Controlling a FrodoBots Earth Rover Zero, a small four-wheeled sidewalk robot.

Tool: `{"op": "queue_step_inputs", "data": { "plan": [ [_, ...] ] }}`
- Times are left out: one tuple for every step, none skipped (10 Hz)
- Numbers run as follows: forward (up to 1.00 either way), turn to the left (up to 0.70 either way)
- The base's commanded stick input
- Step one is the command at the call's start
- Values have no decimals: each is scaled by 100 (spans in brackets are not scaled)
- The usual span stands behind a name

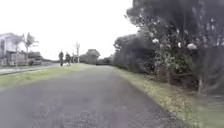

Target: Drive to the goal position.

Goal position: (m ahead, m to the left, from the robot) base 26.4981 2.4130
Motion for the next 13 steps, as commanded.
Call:
{"op": "queue_step_inputs", "data": {
  "plan": [
    [70,35],
    [70,1],
    [70,4],
    [70,7],
    [70,3],
    [70,0],
    [70,0],
    [70,0],
    [70,0],
    [70,1],
    [70,1],
    [70,3],
    [70,1]
  ]
}}
